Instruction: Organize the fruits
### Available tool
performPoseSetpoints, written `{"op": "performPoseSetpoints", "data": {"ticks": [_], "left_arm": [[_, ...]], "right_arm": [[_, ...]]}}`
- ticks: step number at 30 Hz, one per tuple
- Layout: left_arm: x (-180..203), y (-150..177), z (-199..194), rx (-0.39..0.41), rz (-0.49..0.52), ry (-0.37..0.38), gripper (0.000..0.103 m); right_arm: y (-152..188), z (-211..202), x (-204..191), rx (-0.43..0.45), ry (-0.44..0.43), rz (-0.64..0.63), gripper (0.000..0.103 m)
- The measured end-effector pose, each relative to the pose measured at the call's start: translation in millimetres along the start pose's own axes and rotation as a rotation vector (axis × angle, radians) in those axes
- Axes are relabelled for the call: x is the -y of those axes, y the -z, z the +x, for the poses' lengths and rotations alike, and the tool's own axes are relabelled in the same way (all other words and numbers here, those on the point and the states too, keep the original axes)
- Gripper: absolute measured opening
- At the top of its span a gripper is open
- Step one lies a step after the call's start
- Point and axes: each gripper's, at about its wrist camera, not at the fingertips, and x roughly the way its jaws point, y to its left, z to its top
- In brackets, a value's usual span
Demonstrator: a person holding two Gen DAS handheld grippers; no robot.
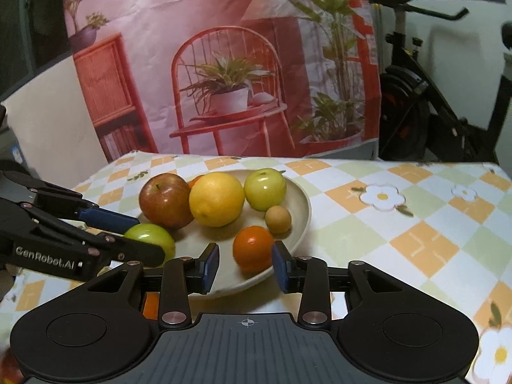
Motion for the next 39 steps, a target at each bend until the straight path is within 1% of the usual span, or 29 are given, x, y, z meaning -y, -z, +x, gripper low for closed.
{"op": "performPoseSetpoints", "data": {"ticks": [8, 13, 17, 24, 28, 34, 39], "left_arm": [[-11.0, 5.9, -22.0, 0.051, -0.086, -0.008, 0.052], [-14.6, 15.2, -31.5, 0.042, -0.13, 0.017, 0.052], [-13.7, 25.7, -32.9, 0.01, -0.152, 0.051, 0.052], [-12.6, 42.6, -26.4, -0.089, -0.2, 0.156, 0.051], [-10.6, 49.4, -22.8, -0.122, -0.219, 0.199, 0.05], [-3.3, 57.1, -15.5, -0.17, -0.217, 0.246, 0.05], [1.0, 62.4, -10.2, -0.201, -0.229, 0.258, 0.05]], "right_arm": [[16.3, -24.5, 0.2, 0.04, 0.012, 0.078, 0.035], [25.6, -34.0, -2.4, 0.043, 0.025, 0.086, 0.035], [29.4, -36.9, -5.7, 0.036, 0.036, 0.075, 0.035], [33.8, -41.4, -11.8, 0.024, 0.045, 0.053, 0.035], [35.6, -43.6, -12.3, 0.019, 0.054, 0.052, 0.035], [38.6, -47.1, -12.5, 0.016, 0.058, 0.051, 0.035], [40.0, -48.5, -11.8, 0.017, 0.058, 0.056, 0.035]]}}
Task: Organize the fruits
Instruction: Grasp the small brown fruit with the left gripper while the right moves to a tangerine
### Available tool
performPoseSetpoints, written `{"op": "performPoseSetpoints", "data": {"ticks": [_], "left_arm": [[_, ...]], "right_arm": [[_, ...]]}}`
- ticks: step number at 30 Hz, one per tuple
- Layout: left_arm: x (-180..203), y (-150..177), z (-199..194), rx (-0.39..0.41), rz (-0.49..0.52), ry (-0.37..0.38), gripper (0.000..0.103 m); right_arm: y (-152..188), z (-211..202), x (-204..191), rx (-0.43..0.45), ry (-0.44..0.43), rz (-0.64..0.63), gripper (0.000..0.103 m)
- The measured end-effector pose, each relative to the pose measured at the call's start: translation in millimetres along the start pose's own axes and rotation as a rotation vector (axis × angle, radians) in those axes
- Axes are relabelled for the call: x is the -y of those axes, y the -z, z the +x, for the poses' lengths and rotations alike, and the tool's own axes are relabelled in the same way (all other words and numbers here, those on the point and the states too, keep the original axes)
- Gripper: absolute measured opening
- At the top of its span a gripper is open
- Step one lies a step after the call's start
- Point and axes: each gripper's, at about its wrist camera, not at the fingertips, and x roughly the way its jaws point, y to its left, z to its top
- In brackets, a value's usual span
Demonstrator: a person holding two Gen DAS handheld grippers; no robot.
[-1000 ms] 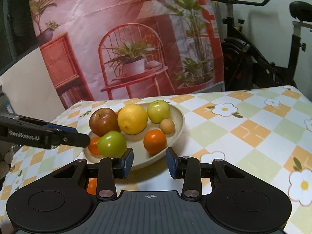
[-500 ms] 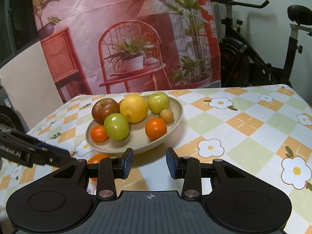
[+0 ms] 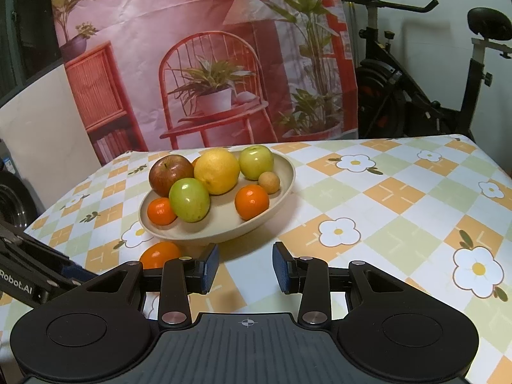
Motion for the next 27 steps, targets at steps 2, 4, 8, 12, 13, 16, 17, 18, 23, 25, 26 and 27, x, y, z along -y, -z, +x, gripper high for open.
{"op": "performPoseSetpoints", "data": {"ticks": [2, 4, 8, 12, 13, 16, 17, 18, 23, 25, 26, 27], "left_arm": [[1.1, 1.4, 1.5, -0.006, 0.004, -0.005, 0.048], [1.0, 0.8, 2.2, -0.009, 0.005, -0.007, 0.042], [-0.2, 0.3, 2.4, -0.013, -0.01, 0.016, 0.031], [7.0, 1.1, 4.4, -0.016, 0.028, -0.009, 0.03], [7.8, 1.1, 4.2, -0.016, 0.034, -0.013, 0.029], [8.6, 0.6, 4.7, -0.008, 0.039, -0.028, 0.028], [8.1, 0.3, 4.3, -0.002, 0.038, -0.038, 0.028], [7.5, 0.0, 3.5, 0.004, 0.038, -0.048, 0.028], [1.1, -2.0, -4.2, 0.037, 0.037, -0.086, 0.028], [-1.9, -2.9, -8.8, 0.055, 0.042, -0.108, 0.028], [-2.9, -3.4, -10.2, 0.063, 0.044, -0.119, 0.028], [-4.7, -4.1, -12.2, 0.071, 0.043, -0.13, 0.028]], "right_arm": [[0.3, 0.0, 0.1, -0.002, -0.002, -0.001, 0.035], [0.5, 0.2, 0.3, -0.002, -0.002, -0.001, 0.035], [0.9, 0.2, 0.3, -0.004, -0.002, 0.0, 0.035], [1.7, 0.0, 0.5, -0.006, -0.003, 0.0, 0.035], [1.2, 0.2, 0.6, -0.005, -0.003, 0.001, 0.035], [1.2, 0.0, 0.5, -0.005, -0.003, 0.002, 0.035], [1.4, 0.0, 0.4, -0.005, -0.003, 0.001, 0.035], [1.2, -0.1, 0.5, -0.005, -0.004, 0.0, 0.035], [1.6, 0.3, -1.4, -0.006, -0.017, -0.003, 0.035], [0.3, 1.6, -5.5, -0.015, -0.033, -0.017, 0.035], [-0.7, 2.0, -8.2, -0.019, -0.044, -0.026, 0.035], [-1.3, 2.7, -11.6, -0.024, -0.053, -0.038, 0.035]]}}
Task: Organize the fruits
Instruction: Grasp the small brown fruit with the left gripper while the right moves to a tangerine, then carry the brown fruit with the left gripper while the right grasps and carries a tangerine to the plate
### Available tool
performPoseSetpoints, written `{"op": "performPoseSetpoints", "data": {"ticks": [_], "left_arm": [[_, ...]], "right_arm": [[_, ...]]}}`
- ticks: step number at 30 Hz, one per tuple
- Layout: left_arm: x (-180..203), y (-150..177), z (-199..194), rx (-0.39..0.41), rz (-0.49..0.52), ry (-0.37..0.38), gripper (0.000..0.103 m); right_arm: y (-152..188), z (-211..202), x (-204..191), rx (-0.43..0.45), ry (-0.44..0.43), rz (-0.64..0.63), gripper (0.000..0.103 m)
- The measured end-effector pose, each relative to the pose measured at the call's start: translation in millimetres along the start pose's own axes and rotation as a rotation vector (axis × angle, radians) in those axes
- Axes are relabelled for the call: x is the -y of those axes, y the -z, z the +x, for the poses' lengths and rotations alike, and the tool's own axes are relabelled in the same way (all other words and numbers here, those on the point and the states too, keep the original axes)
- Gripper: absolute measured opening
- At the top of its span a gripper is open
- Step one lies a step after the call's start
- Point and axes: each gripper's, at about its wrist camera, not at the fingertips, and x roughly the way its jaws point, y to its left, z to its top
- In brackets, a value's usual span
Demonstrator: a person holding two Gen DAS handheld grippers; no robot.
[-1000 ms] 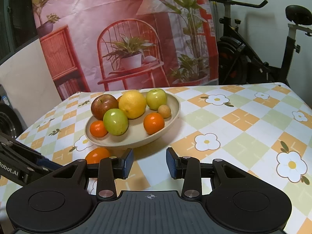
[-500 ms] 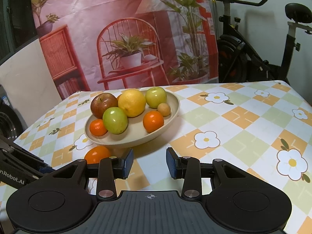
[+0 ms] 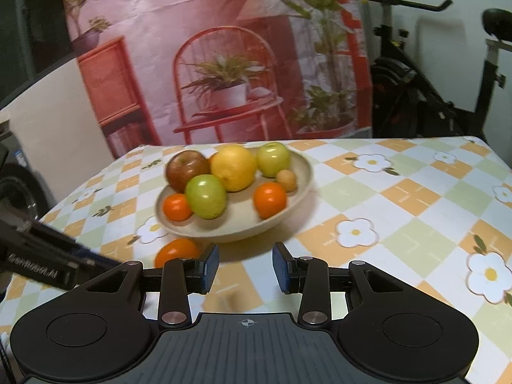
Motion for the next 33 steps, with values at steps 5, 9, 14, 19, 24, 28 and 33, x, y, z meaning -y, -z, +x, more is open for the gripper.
{"op": "performPoseSetpoints", "data": {"ticks": [5, 9, 14, 19, 24, 28, 33], "left_arm": [[-12.5, -2.3, -11.0, 0.044, -0.016, -0.051, 0.028], [-20.6, -4.5, -16.0, 0.067, -0.031, -0.074, 0.028], [-27.8, -4.8, -18.4, 0.08, -0.05, -0.087, 0.028], [-32.5, -2.8, -18.4, 0.085, -0.063, -0.085, 0.028], [-34.4, -0.7, -18.3, 0.086, -0.071, -0.083, 0.028], [-36.6, 0.1, -19.0, 0.086, -0.076, -0.084, 0.028], [-36.3, 0.6, -17.7, 0.082, -0.08, -0.084, 0.028]], "right_arm": [[-2.5, 5.3, -15.0, -0.027, -0.045, -0.047, 0.035], [-4.4, 10.7, -25.4, -0.05, -0.08, -0.078, 0.036], [-9.5, 23.0, -39.2, -0.105, -0.13, -0.147, 0.04], [-12.6, 36.6, -47.4, -0.151, -0.147, -0.196, 0.042], [-15.8, 46.7, -50.9, -0.172, -0.147, -0.207, 0.042], [-15.7, 50.8, -50.1, -0.183, -0.148, -0.213, 0.042], [-15.0, 54.0, -50.3, -0.19, -0.144, -0.221, 0.041]]}}
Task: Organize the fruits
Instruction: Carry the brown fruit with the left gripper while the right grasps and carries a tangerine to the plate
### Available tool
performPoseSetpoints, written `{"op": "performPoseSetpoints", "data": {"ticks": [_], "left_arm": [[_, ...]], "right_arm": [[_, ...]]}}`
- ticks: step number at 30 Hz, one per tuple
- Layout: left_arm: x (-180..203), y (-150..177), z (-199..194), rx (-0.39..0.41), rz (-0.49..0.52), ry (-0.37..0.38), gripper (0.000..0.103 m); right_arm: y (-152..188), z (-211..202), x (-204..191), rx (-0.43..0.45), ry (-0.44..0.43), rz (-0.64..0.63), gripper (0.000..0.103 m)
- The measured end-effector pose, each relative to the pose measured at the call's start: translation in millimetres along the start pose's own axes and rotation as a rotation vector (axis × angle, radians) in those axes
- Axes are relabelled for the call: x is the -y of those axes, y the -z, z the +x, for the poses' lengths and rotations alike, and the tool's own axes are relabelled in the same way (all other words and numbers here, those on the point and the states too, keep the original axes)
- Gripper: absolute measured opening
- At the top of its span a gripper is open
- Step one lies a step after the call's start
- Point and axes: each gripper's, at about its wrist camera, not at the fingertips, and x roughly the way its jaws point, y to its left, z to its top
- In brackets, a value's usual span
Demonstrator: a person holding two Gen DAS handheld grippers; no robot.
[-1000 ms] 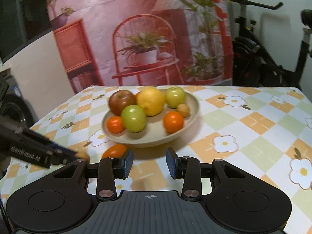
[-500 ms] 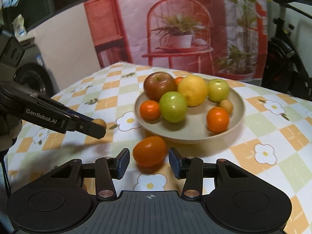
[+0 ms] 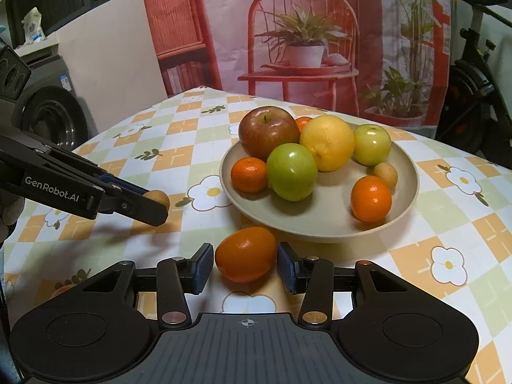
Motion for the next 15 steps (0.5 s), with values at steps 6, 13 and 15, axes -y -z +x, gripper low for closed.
{"op": "performPoseSetpoints", "data": {"ticks": [6, 13, 15], "left_arm": [[1.4, -1.3, 0.1, -0.001, 0.004, 0.0, 0.028], [9.0, -9.3, -3.1, 0.018, 0.032, 0.004, 0.028], [12.9, -12.4, -3.5, 0.025, 0.042, 0.008, 0.028]], "right_arm": [[0.0, 0.2, 1.2, 0.005, -0.008, 0.011, 0.038], [2.9, -17.4, 7.8, 0.066, -0.017, 0.054, 0.038], [3.4, -23.5, 11.6, 0.085, -0.01, 0.068, 0.038]]}}
